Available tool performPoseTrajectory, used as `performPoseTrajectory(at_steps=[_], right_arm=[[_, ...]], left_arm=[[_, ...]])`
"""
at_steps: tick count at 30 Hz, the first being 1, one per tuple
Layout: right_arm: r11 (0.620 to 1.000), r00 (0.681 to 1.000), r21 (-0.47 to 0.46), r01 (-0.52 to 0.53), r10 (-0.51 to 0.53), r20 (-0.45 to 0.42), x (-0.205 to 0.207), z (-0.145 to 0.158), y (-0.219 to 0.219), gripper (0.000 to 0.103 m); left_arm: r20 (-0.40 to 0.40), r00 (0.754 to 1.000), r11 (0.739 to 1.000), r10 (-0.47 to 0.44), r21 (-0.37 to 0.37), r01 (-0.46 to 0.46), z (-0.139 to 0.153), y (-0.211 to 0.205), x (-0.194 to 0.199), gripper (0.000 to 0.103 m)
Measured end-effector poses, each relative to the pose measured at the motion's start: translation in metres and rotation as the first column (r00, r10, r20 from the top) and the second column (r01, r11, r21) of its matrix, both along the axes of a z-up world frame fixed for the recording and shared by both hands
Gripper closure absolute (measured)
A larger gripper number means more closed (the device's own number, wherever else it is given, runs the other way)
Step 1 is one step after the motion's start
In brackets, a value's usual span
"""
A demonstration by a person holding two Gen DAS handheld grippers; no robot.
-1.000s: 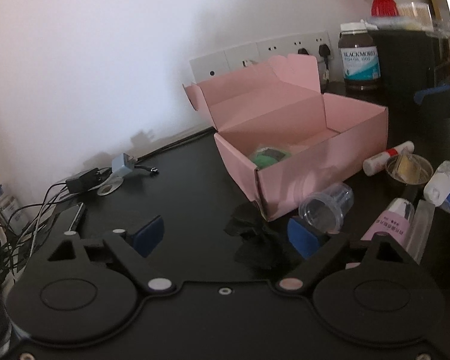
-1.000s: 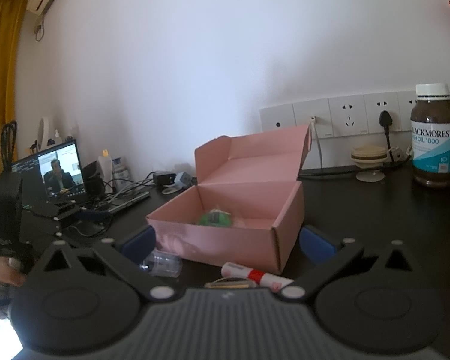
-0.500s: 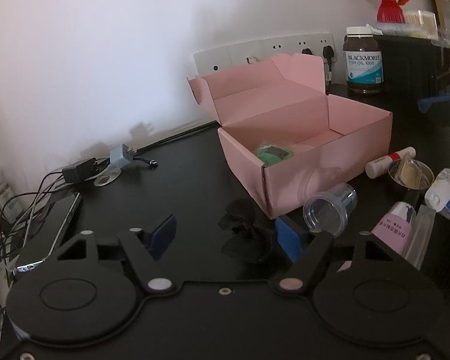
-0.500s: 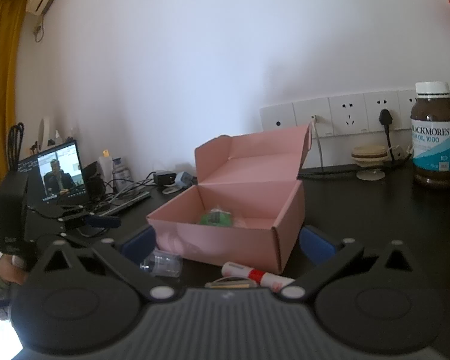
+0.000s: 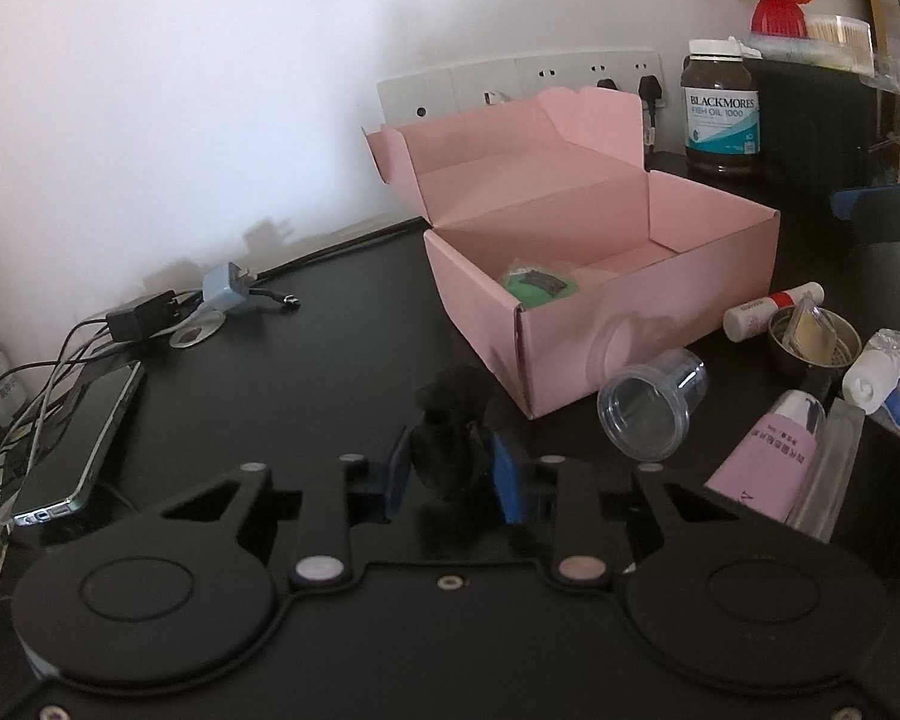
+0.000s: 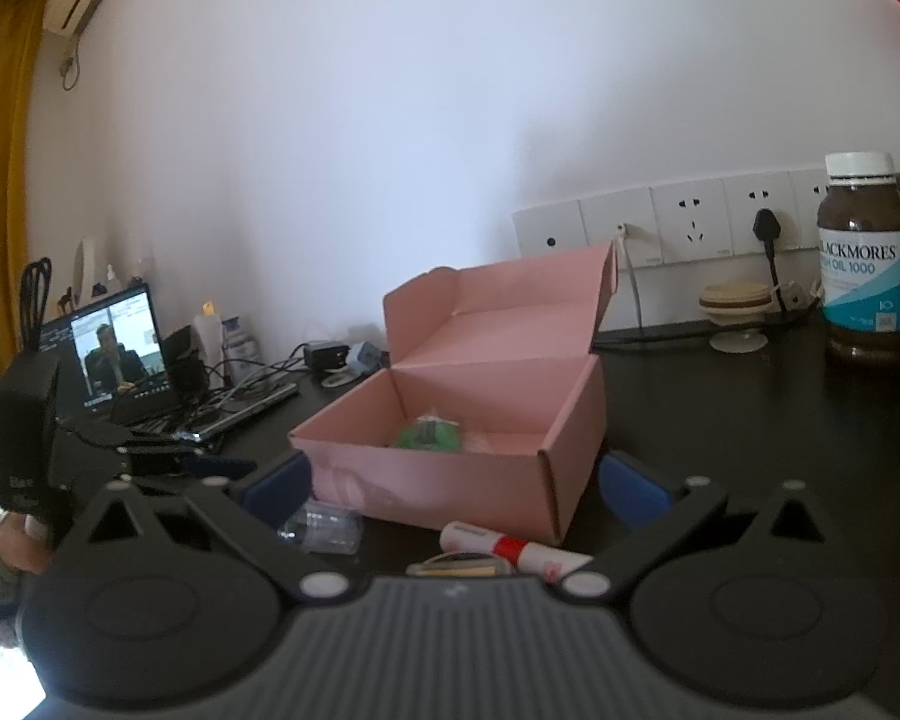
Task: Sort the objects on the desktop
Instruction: 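Close the left gripper on the small black item and lift it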
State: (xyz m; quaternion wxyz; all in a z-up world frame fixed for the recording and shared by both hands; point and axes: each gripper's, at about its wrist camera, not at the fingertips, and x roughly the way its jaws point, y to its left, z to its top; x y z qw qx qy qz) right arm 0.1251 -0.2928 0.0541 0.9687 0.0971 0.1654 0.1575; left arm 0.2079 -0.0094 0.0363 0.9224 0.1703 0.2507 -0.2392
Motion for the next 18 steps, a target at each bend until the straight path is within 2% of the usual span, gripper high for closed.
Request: performPoseTrajectory(at_steps=[1,3,18], right_arm=[[1.000,1.000,0.001,0.000,0.000,0.000,0.000,0.000,0.000,0.001],[1.000,1.000,0.001,0.001,-0.001,0.000,0.000,0.000,0.000,0.001],[1.000,1.000,0.005,0.003,-0.003,0.000,0.000,-0.001,-0.001,0.001]], left_arm=[[0.000,1.000,1.000,0.001,-0.003,-0.001,0.000,0.000,0.000,0.073],[0.002,1.000,1.000,0.006,-0.011,-0.006,0.001,0.002,0.000,0.082],[0.021,0.998,0.997,0.054,-0.061,-0.053,0.006,0.011,-0.001,0.083]])
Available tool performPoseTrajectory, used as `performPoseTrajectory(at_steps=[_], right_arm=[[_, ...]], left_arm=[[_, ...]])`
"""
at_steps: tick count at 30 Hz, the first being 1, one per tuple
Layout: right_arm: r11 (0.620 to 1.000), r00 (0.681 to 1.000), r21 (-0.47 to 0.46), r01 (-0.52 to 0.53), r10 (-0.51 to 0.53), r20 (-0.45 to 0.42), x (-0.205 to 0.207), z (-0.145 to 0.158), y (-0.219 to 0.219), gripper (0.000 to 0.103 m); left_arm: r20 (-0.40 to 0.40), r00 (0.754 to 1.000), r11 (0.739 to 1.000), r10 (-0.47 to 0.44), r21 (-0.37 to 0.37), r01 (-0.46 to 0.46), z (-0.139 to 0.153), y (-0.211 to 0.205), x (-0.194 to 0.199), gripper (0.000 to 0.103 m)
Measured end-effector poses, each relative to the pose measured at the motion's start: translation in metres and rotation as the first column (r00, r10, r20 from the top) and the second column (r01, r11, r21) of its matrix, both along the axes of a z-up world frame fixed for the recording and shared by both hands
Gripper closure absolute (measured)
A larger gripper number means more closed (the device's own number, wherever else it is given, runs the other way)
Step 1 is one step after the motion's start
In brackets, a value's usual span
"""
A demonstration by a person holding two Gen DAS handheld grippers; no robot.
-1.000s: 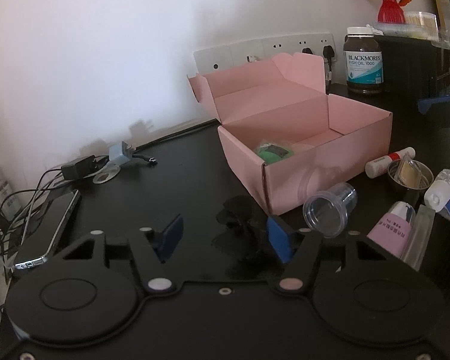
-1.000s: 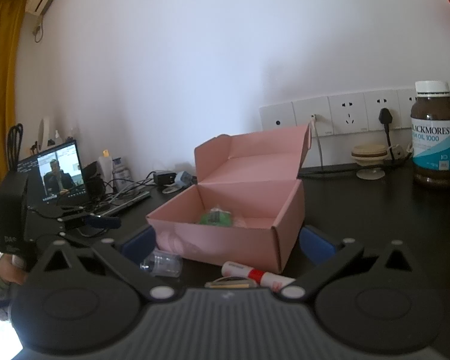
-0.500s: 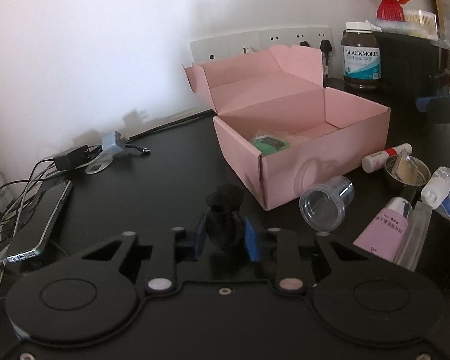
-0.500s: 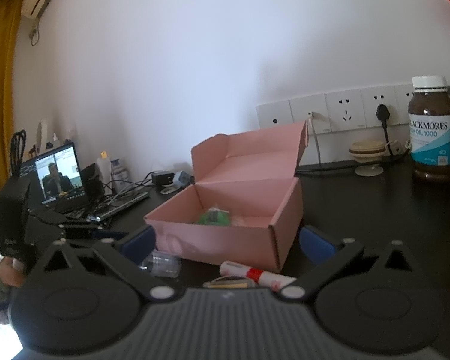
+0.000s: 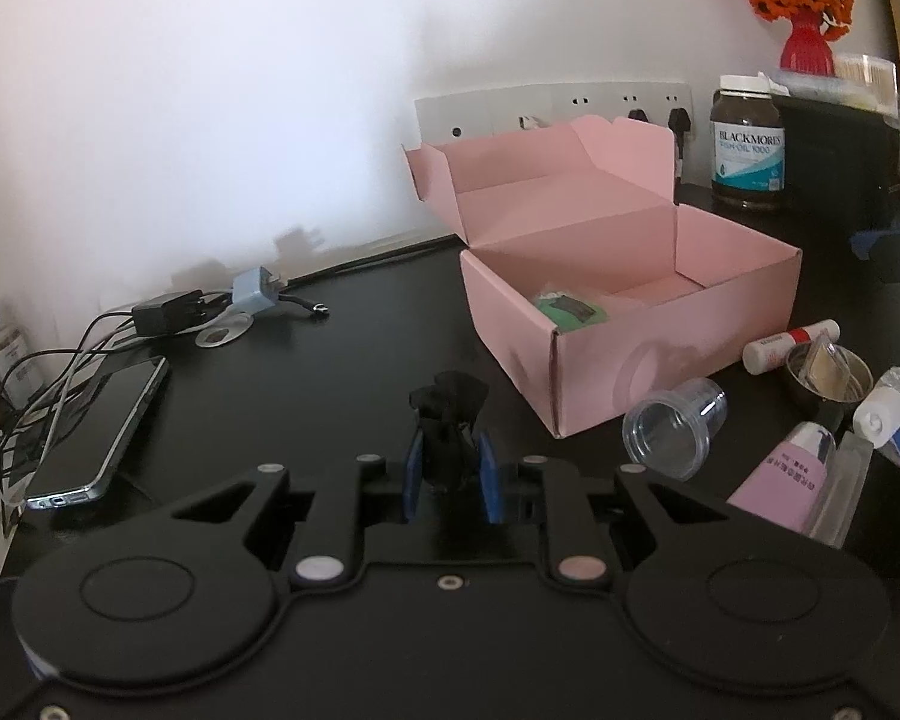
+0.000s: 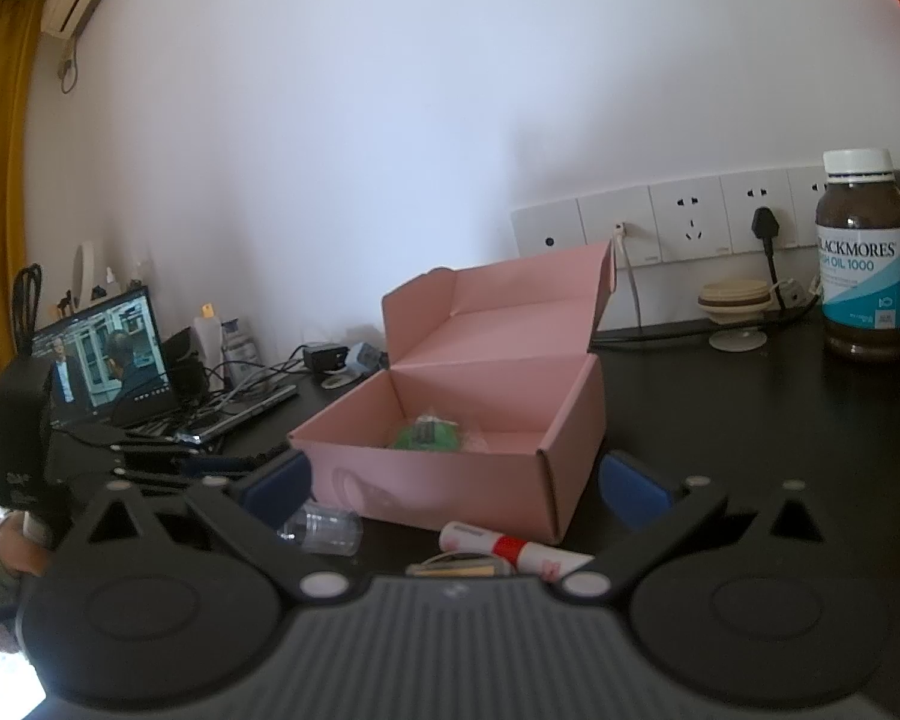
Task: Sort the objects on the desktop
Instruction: 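Close the left gripper on the small black item and lift it, then carry the black item with the left gripper over the pink box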
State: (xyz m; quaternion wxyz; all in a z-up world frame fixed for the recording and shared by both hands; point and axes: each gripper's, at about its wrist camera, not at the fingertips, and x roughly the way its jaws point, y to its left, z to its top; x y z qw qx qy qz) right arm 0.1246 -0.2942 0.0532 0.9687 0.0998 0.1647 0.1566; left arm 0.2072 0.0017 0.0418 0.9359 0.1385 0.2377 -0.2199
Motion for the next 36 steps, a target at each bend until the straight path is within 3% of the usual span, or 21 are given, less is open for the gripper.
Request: performPoseTrajectory(at_steps=[26,36], right_arm=[[1.000,1.000,0.004,0.009,-0.009,-0.002,0.001,0.000,-0.001,0.001],[1.000,1.000,0.014,0.005,-0.005,-0.004,0.001,0.000,-0.003,0.001]], left_arm=[[0.080,0.996,0.996,0.046,-0.086,-0.039,0.009,0.015,-0.010,0.082],[0.091,0.994,0.997,0.059,-0.059,-0.053,0.009,0.010,-0.011,0.082]])
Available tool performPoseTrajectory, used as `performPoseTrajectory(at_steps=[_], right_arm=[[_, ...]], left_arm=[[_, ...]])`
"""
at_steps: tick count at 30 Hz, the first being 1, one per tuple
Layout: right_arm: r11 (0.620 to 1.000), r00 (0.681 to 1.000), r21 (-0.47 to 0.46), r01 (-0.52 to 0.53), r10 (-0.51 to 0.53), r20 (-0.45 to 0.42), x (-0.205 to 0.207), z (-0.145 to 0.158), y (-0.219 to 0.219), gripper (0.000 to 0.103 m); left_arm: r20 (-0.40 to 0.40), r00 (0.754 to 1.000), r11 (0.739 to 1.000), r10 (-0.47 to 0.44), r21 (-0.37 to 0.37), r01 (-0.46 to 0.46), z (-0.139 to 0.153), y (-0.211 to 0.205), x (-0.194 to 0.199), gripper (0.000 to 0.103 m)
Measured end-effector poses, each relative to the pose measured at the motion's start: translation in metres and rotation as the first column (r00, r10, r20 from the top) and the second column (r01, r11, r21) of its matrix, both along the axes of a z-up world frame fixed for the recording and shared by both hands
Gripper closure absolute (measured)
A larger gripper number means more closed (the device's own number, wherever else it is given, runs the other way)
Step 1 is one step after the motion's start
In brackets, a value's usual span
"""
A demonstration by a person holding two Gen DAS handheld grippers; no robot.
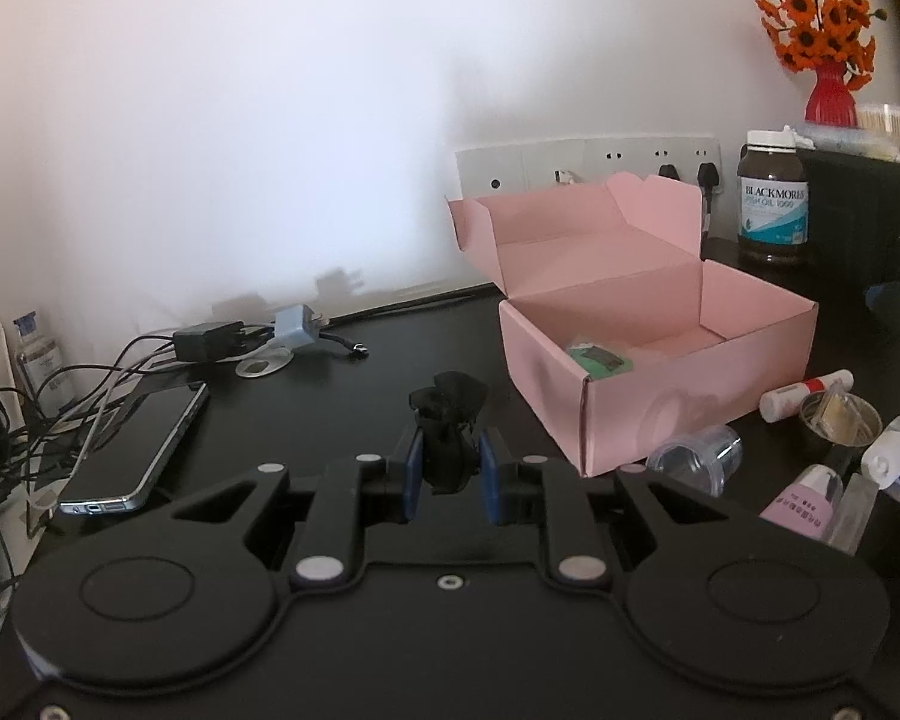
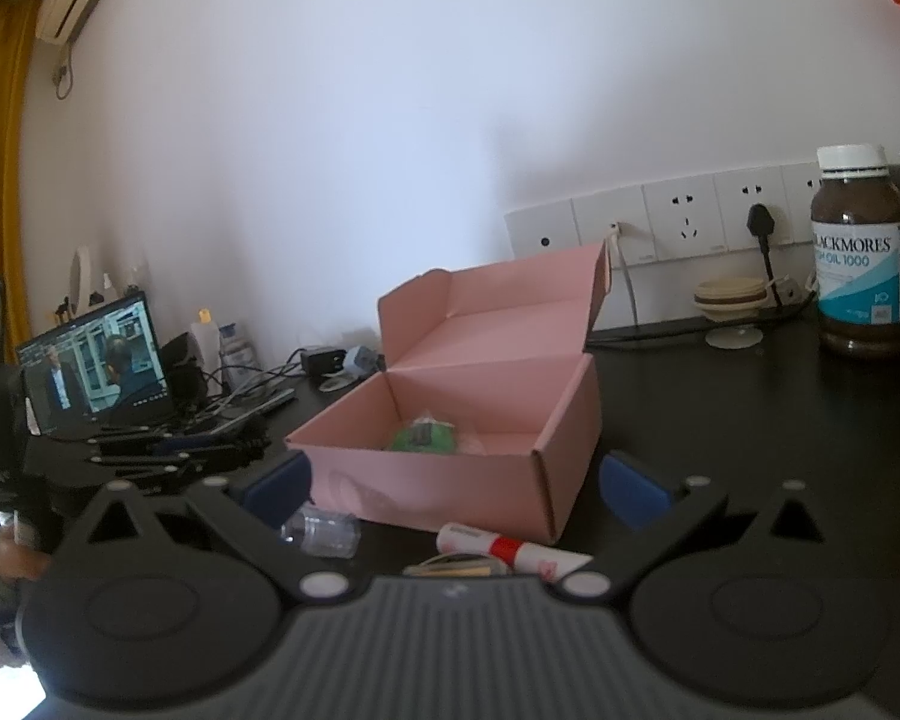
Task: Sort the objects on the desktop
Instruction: 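Carry the black item with the left gripper over the pink box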
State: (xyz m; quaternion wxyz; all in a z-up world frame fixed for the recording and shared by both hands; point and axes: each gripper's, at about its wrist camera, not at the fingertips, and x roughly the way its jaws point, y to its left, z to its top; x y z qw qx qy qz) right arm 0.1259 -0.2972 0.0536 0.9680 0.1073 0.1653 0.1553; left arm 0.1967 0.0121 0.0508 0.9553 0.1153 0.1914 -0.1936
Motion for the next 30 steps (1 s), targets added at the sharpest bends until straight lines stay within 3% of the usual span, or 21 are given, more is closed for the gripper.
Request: performPoseTrajectory(at_steps=[5,13,20,30], right_arm=[[1.000,1.000,0.000,0.002,-0.002,0.009,-0.002,0.000,0.000,0.001],[1.000,1.000,0.011,0.017,-0.017,-0.002,0.000,0.000,-0.002,0.001],[1.000,1.000,0.011,0.023,-0.023,0.001,-0.001,0.000,-0.003,0.001],[0.999,1.000,0.016,0.029,-0.029,0.001,-0.001,0.000,-0.004,0.001]], left_arm=[[-0.001,1.000,0.999,0.000,0.041,0.000,0.004,-0.005,-0.002,0.082],[0.053,0.998,0.996,-0.021,0.083,0.016,0.038,-0.014,-0.012,0.081],[0.079,0.995,0.994,-0.060,0.091,0.053,0.060,-0.033,-0.009,0.080],[0.050,0.992,0.992,-0.117,0.060,0.114,0.064,-0.064,0.010,0.080]])
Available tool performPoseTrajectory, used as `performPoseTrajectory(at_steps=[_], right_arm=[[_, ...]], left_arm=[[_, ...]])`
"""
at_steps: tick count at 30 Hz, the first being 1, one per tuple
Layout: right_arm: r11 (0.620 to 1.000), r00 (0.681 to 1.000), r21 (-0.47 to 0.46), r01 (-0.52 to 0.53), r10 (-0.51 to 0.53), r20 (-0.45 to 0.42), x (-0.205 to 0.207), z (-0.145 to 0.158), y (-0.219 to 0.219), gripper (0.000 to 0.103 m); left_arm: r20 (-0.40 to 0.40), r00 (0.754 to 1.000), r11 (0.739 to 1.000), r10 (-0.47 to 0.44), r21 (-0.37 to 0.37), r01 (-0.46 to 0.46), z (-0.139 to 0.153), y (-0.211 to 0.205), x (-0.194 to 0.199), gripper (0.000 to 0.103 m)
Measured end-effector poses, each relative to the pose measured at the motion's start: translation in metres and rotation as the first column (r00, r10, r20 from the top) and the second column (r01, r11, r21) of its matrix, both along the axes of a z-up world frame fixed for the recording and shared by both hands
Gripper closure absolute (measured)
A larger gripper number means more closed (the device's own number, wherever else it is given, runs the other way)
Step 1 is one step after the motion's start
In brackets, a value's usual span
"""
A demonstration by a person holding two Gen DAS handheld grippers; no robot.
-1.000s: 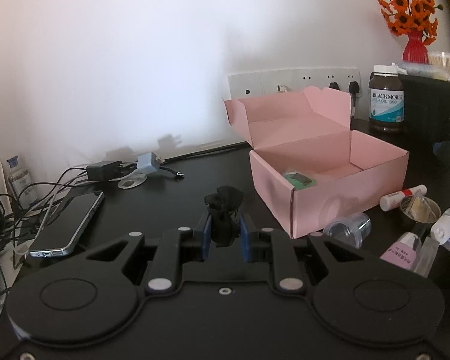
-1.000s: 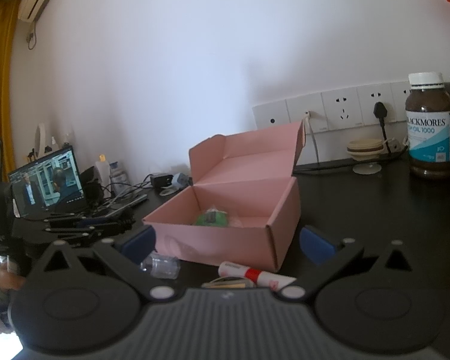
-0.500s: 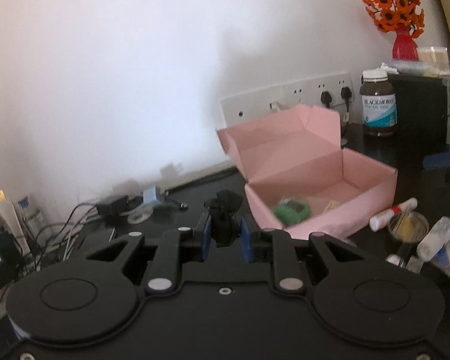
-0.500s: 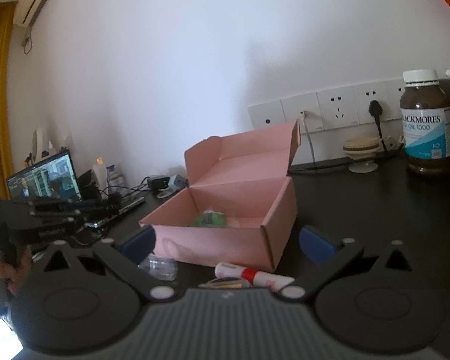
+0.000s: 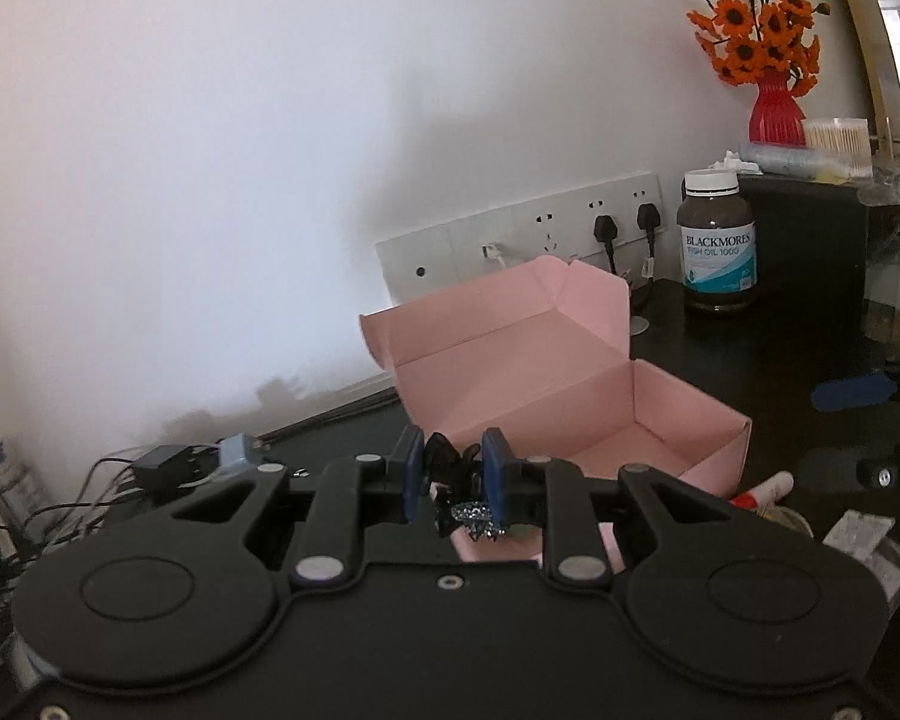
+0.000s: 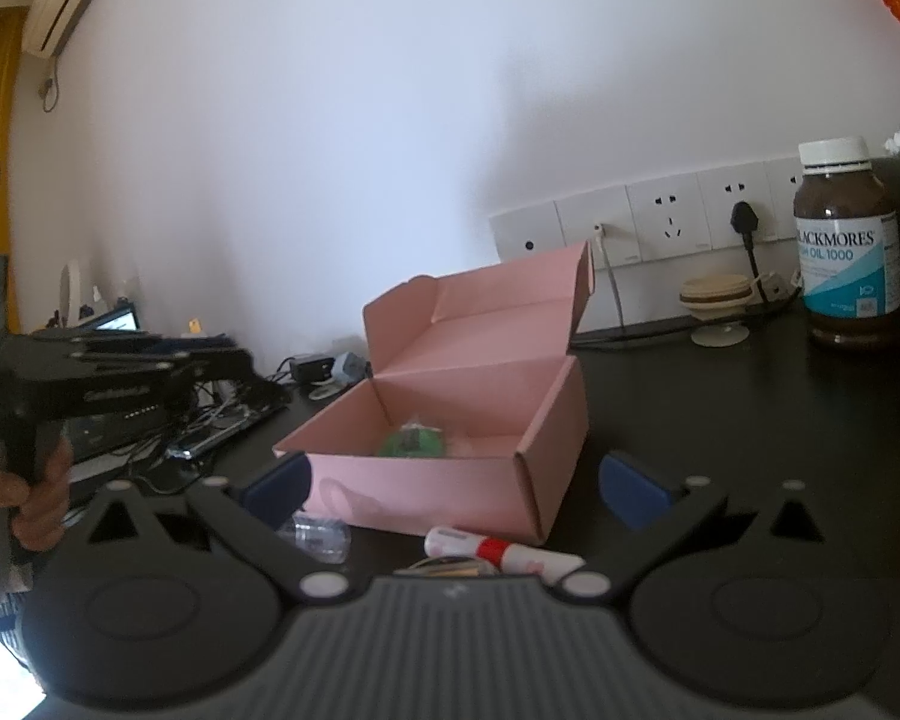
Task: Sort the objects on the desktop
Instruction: 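Carry the black item with the left gripper over the pink box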
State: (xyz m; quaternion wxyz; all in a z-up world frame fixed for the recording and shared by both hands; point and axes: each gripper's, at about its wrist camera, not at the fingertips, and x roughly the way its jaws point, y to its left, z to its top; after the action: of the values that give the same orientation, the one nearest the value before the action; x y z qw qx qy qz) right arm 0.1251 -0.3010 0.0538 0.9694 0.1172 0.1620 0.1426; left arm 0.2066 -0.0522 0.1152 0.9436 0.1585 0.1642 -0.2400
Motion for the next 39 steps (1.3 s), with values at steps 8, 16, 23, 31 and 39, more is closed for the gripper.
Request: performPoseTrajectory(at_steps=[8,16,23,31,39], right_arm=[[1.000,1.000,0.001,0.004,-0.004,0.004,-0.001,0.001,-0.001,0.001],[0.999,0.999,0.007,0.036,-0.036,-0.002,0.000,0.001,-0.003,0.001],[0.998,0.998,0.023,0.066,-0.065,-0.015,0.000,0.001,-0.008,0.001],[0.997,0.998,0.027,0.070,-0.069,-0.014,0.000,0.001,-0.009,0.001],[0.996,0.997,0.036,0.078,-0.077,-0.014,-0.001,0.002,-0.011,0.001]], left_arm=[[-0.034,0.999,1.000,-0.020,-0.017,0.020,-0.003,-0.014,0.020,0.080],[-0.057,0.997,0.999,-0.046,-0.016,0.045,-0.008,-0.023,0.032,0.080],[-0.066,0.996,0.998,-0.061,-0.018,0.060,-0.011,-0.026,0.037,0.080],[-0.079,0.994,0.997,-0.075,-0.037,0.073,-0.010,-0.027,0.045,0.080],[-0.137,0.975,0.984,-0.174,-0.054,0.168,-0.014,-0.055,0.051,0.080]])
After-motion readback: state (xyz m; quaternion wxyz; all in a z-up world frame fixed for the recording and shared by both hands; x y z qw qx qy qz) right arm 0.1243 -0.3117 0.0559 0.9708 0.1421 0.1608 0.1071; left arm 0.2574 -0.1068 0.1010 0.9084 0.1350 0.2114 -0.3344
